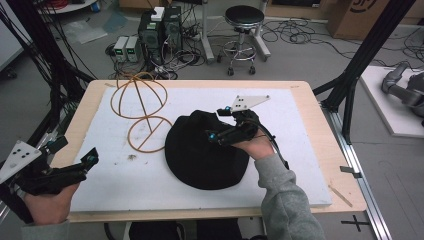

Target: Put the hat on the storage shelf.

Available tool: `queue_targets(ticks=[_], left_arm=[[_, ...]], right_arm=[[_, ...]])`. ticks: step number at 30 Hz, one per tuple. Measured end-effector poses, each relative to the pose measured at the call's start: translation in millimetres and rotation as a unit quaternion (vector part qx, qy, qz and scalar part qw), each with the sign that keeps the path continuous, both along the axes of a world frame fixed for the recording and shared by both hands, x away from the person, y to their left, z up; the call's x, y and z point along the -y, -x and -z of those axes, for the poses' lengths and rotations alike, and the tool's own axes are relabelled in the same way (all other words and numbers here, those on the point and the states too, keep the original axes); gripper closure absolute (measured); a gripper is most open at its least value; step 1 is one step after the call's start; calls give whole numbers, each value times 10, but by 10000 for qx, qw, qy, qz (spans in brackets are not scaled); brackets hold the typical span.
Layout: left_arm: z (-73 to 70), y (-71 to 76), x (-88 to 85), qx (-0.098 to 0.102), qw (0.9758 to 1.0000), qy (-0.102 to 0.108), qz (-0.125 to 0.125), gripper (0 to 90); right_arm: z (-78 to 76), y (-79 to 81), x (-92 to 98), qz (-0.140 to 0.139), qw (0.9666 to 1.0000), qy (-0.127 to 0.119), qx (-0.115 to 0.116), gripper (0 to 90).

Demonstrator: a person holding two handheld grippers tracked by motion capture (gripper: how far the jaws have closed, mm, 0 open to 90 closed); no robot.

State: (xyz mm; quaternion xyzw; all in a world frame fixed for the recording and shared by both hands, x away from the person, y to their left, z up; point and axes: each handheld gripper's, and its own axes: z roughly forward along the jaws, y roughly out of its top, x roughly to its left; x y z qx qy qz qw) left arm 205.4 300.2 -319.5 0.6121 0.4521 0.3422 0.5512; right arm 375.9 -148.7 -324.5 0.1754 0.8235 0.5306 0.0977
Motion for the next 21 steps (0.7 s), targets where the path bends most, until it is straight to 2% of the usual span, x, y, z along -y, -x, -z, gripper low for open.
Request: queue_targets(ticks=[2, 6, 9, 13, 21], left_arm=[[0, -4, 5, -1, 10000, -4, 4, 32], [2, -12, 8, -5, 10000, 0, 9, 32], [6, -16, 13, -12, 10000, 10, 12, 32], [8, -20, 19, -23, 10000, -8, 25, 32], [7, -18, 16, -17, 10000, 10, 24, 32]], right_arm=[[-1, 9, -7, -29, 10000, 7, 36, 203], [-3, 22, -20, -54, 9999, 64, 112, 352], [-7, 29, -20, -74, 9998, 81, 152, 405], [-11, 44, -23, -82, 9996, 175, 192, 549], [-4, 67, -49, -81, 9975, 486, 511, 838]])
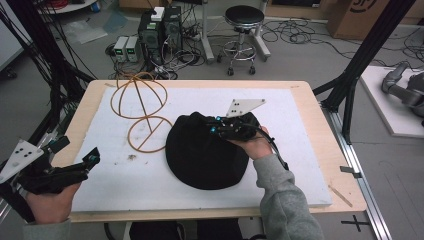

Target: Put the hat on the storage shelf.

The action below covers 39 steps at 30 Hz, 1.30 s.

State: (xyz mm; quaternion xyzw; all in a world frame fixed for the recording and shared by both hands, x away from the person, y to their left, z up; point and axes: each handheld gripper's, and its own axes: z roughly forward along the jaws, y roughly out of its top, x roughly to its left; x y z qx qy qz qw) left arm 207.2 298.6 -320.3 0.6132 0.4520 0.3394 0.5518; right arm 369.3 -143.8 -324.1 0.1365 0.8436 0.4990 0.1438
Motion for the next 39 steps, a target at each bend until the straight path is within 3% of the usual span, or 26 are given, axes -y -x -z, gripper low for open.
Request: queue_targets(ticks=[5, 16, 23, 31, 39], left_arm=[[4, -1, -7, -12, 10000, 1, -3, 32], [16, -19, 10, -28, 10000, -9, 19, 32], [18, -25, 24, -33, 10000, -21, 45, 32], [6, -13, 22, -7, 10000, -13, 45, 32], [2, -13, 38, -12, 10000, -8, 70, 32]], right_arm=[[-6, 4, -9, -2, 9999, 63, 91, 861], [-57, -12, 79, 116, 9999, -24, 24, 869], [-140, 21, 98, 135, 9999, 59, 18, 877], [-334, 86, 90, 111, 9997, 131, 185, 879], [-641, 176, 67, 216, 9986, 252, 409, 880]])
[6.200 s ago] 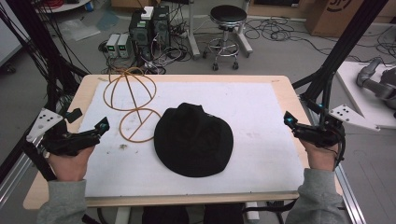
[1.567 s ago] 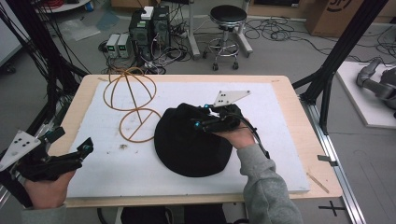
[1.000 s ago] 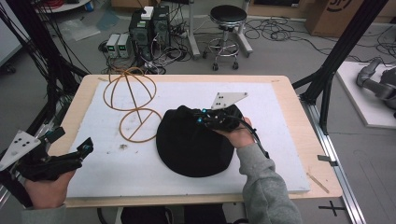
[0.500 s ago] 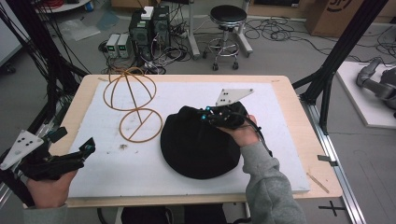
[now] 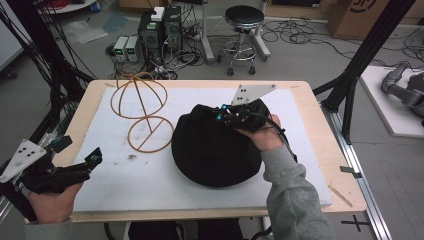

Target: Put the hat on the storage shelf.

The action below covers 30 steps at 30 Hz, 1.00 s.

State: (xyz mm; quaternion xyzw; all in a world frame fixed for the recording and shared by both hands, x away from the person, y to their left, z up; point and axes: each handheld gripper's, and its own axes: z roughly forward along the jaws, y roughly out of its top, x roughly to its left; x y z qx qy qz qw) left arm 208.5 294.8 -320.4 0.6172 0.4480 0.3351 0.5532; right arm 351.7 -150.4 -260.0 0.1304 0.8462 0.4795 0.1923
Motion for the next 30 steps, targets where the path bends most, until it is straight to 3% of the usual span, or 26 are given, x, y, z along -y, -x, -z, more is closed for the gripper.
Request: queue_targets(ticks=[8, 30], left_arm=[[-9, 5, -9, 14, 10000, 12, -2, 32], [-21, 12, 15, 38, 10000, 30, 66, 32]], right_arm=[[-223, 37, -1, -66, 10000, -7, 38, 880], [-872, 163, 85, -24, 9991, -11, 425, 880]])
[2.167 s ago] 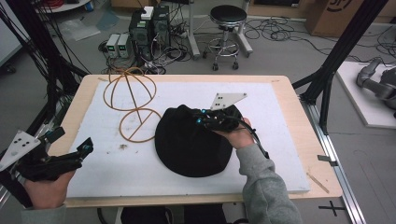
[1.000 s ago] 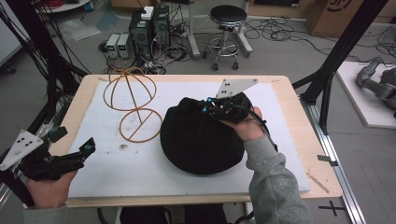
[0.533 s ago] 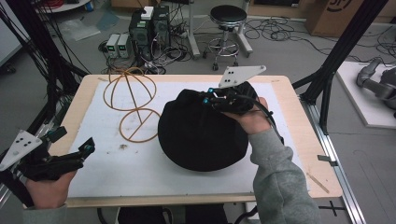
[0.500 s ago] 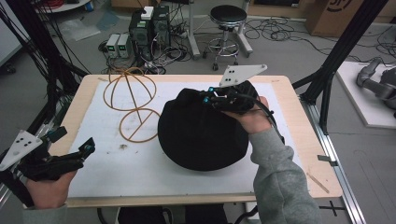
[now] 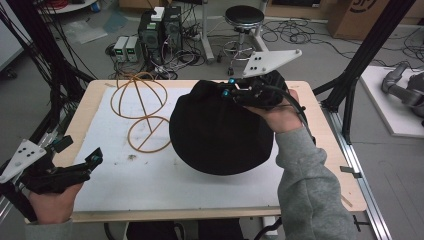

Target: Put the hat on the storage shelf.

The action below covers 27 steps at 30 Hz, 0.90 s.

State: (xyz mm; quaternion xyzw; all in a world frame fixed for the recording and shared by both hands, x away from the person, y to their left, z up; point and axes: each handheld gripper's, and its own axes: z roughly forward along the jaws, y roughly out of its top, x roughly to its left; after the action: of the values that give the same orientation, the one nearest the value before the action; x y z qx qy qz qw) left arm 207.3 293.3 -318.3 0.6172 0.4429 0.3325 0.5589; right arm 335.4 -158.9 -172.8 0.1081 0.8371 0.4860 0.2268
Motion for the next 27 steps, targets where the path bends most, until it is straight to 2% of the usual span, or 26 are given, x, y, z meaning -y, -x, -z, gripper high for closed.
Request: queue_targets(ticks=[6, 12, 17, 27], left_arm=[[-11, 18, 6, 13, 10000, 13, 8, 32], [-7, 51, -7, 4, 10000, 8, 10, 32], [-24, 112, -32, 48, 10000, 14, -10, 32], [-17, 241, -82, 44, 10000, 12, -73, 32]], right_arm=[[-150, 23, 7, -43, 9999, -100, 86, 881], [-299, 21, -66, -179, 9995, -199, 152, 881], [-412, -30, -196, -320, 9988, -312, 215, 881], [-524, -148, -455, -578, 9969, -470, 236, 881]])
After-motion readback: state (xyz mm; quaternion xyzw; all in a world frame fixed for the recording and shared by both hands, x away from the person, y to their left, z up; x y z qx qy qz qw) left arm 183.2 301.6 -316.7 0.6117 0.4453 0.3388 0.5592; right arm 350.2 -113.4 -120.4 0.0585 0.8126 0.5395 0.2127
